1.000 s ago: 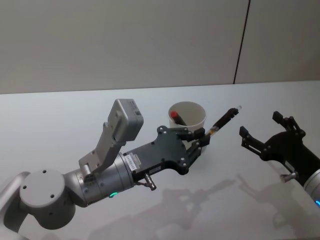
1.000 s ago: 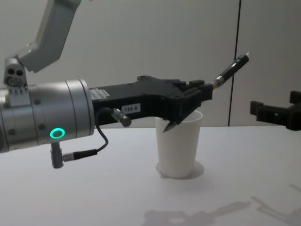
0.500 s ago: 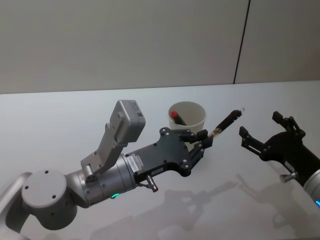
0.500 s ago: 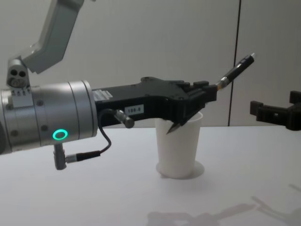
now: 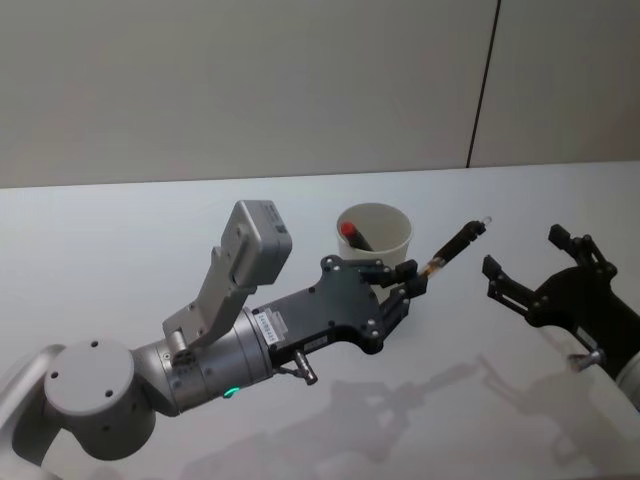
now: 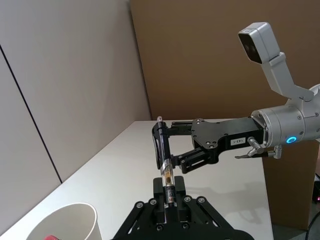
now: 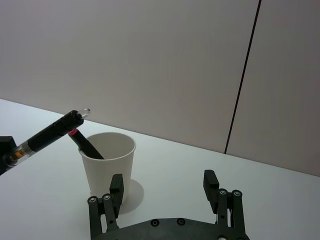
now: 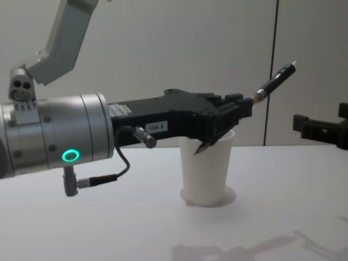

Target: Place the pen into the pen holder.

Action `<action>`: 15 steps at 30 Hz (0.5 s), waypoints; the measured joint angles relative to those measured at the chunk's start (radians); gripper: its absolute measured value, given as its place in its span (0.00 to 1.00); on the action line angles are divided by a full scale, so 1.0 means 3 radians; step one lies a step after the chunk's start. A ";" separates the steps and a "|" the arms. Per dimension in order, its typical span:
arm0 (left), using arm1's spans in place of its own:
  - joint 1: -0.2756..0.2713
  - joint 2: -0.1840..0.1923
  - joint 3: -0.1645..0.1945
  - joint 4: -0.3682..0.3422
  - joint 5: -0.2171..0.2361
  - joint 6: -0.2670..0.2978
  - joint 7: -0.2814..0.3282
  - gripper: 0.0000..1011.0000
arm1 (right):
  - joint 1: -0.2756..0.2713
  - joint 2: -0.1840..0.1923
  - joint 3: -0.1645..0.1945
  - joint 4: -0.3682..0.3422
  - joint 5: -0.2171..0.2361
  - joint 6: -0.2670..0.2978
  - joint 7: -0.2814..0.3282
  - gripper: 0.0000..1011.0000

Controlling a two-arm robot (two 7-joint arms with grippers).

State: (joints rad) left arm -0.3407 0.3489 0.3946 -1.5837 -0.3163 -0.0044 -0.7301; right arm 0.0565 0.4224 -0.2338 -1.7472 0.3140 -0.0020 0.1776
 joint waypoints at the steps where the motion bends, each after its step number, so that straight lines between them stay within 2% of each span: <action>1: 0.0000 0.0000 0.0001 0.0000 0.0000 0.0000 0.0000 0.13 | -0.0010 0.0008 0.0004 -0.0007 0.0010 -0.0007 0.0006 0.99; 9: 0.0000 0.0000 0.0002 0.0000 0.0000 0.0000 -0.0003 0.14 | -0.0101 0.0066 0.0042 -0.0049 0.0179 -0.0118 0.0089 0.99; 11: 0.0000 0.0000 0.0002 0.0000 0.0000 0.0000 -0.0004 0.13 | -0.0139 0.0086 0.0057 -0.0060 0.0286 -0.0179 0.0137 0.99; 15: 0.0000 0.0000 0.0002 0.0000 0.0000 0.0000 -0.0005 0.13 | -0.0181 0.0106 0.0074 -0.0066 0.0399 -0.0243 0.0193 0.99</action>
State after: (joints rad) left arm -0.3407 0.3488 0.3952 -1.5837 -0.3164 -0.0044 -0.7315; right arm 0.0021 0.4542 -0.2117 -1.7670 0.4337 -0.0749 0.2354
